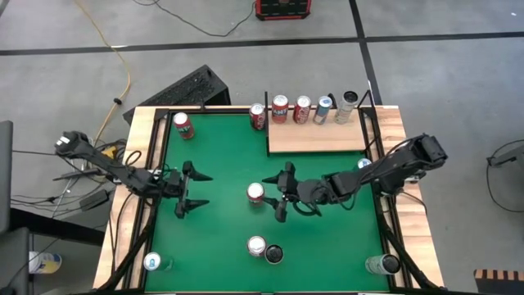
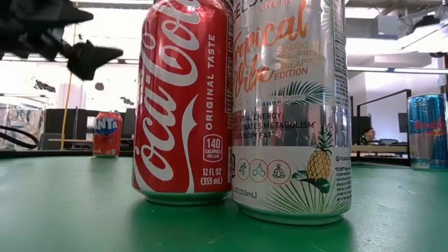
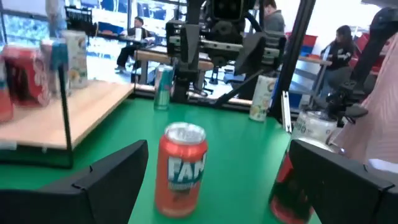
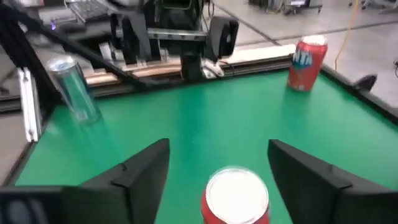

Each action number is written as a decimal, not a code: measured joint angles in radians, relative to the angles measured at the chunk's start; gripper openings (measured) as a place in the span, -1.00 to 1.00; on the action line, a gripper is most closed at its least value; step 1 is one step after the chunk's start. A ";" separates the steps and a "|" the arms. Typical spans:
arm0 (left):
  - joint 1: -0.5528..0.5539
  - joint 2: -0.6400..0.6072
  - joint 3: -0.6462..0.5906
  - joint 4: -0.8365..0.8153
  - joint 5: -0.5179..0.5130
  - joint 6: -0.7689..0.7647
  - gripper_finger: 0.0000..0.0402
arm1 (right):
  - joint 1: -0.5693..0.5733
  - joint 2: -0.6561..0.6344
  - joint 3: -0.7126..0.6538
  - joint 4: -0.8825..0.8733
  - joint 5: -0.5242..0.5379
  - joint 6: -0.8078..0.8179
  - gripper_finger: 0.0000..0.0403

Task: Place canned beverage on shelf
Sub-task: Put the bottom red soda can on the shelf aligned with the other red soda can

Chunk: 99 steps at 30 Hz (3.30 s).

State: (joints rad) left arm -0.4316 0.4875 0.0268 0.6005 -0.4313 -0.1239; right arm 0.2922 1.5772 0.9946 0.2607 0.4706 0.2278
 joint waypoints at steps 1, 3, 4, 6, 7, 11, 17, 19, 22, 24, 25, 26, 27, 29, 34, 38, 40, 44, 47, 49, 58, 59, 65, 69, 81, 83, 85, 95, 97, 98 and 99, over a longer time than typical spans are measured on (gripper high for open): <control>0.000 -0.018 -0.015 -0.007 -0.002 -0.016 0.87 | -0.001 0.011 -0.005 -0.001 -0.001 -0.001 0.56; 0.000 -0.055 -0.015 -0.085 -0.013 -0.051 0.87 | -0.004 0.054 0.004 0.050 0.002 0.000 0.65; 0.000 -0.072 -0.015 -0.130 -0.016 -0.066 0.87 | -0.008 0.067 0.008 0.067 0.005 0.000 0.68; 0.000 -0.077 -0.015 -0.167 -0.021 -0.082 0.87 | -0.009 0.090 0.005 0.072 0.024 0.000 0.73; 0.000 -0.084 -0.015 -0.190 -0.021 -0.088 0.87 | -0.009 0.111 0.012 0.091 0.035 0.004 0.75; 0.000 -0.080 -0.015 -0.240 -0.030 -0.102 0.87 | -0.014 0.155 0.024 0.086 0.104 0.007 0.78; 0.000 -0.075 -0.016 -0.320 -0.054 -0.180 0.87 | -0.013 0.209 0.044 0.094 0.160 0.075 0.78; 0.001 -0.075 -0.016 -0.340 -0.053 -0.186 0.87 | -0.011 0.223 0.053 0.101 0.183 0.079 0.78; 0.001 -0.076 -0.016 -0.356 -0.051 -0.190 0.87 | -0.006 0.246 0.069 0.100 0.192 0.099 0.78; 0.001 -0.075 -0.016 -0.369 -0.052 -0.192 0.87 | -0.002 0.253 0.070 0.094 0.191 0.102 0.78; 0.001 -0.076 -0.016 -0.375 -0.052 -0.192 0.87 | -0.001 0.268 0.080 0.104 0.194 0.105 0.78; 0.001 -0.076 -0.016 -0.385 -0.052 -0.192 0.87 | -0.001 0.275 0.085 0.110 0.199 0.104 0.78; 0.001 -0.075 -0.016 -0.388 -0.053 -0.193 0.87 | -0.001 0.277 0.082 0.094 0.208 0.100 0.78; 0.001 -0.071 -0.016 -0.393 -0.053 -0.205 0.87 | -0.002 0.286 0.083 0.089 0.210 0.096 0.78; 0.001 -0.069 -0.016 -0.432 -0.047 -0.227 0.87 | -0.005 0.305 0.090 0.093 0.209 0.104 0.78; 0.001 -0.069 -0.016 -0.468 -0.047 -0.228 0.87 | -0.004 0.304 0.090 0.083 0.210 0.112 0.78; 0.000 -0.069 -0.016 -0.486 -0.046 -0.228 0.87 | -0.005 0.304 0.090 0.079 0.210 0.118 0.77; 0.001 -0.068 -0.017 -0.523 -0.045 -0.228 0.87 | -0.007 0.303 0.090 0.041 0.209 0.151 0.69; 0.000 -0.069 -0.017 -0.521 -0.045 -0.228 0.87 | -0.012 0.302 0.090 0.026 0.210 0.161 0.56; 0.001 -0.069 -0.017 -0.521 -0.046 -0.228 0.87 | -0.013 0.301 0.091 0.026 0.209 0.165 0.47; 0.001 -0.069 -0.017 -0.521 -0.047 -0.147 0.87 | -0.014 0.285 0.090 0.004 0.188 0.128 0.38; 0.001 -0.069 -0.017 -0.521 -0.047 -0.145 0.87 | -0.014 0.280 0.090 -0.002 0.181 0.117 0.38; 0.001 -0.069 -0.017 -0.521 -0.047 -0.148 0.87 | -0.022 0.182 0.082 -0.128 0.139 0.038 0.38; 0.001 -0.069 -0.017 -0.521 -0.046 -0.144 0.87 | -0.051 0.041 0.009 -0.140 0.100 0.004 0.38; 0.000 -0.069 -0.017 -0.521 -0.045 -0.143 0.87 | -0.336 -0.339 -0.258 -0.047 -0.281 -0.261 0.38; 0.001 -0.069 -0.017 -0.521 -0.045 -0.143 0.87 | -0.409 -0.359 -0.264 -0.043 -0.365 -0.309 0.38; 0.000 -0.069 -0.017 -0.521 -0.045 -0.143 0.87 | -0.487 -0.358 -0.264 -0.028 -0.468 -0.339 0.38; 0.000 -0.069 -0.017 -0.521 -0.045 -0.147 0.87 | -0.784 -0.260 -0.265 0.053 -0.810 -0.386 0.39; 0.001 -0.069 -0.017 -0.521 -0.046 -0.147 0.87 | -0.811 -0.236 -0.264 0.088 -0.839 -0.386 0.39; 0.000 -0.069 -0.017 -0.521 -0.046 -0.147 0.87 | -0.821 -0.224 -0.264 0.103 -0.852 -0.387 0.39; 0.001 -0.069 -0.017 -0.521 -0.045 -0.148 0.87 | -0.831 -0.210 -0.264 0.113 -0.865 -0.387 0.40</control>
State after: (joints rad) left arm -0.4311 0.4187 0.0101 0.0792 -0.4767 -0.2716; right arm -0.5386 1.3670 0.7307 0.3741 -0.3945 -0.1591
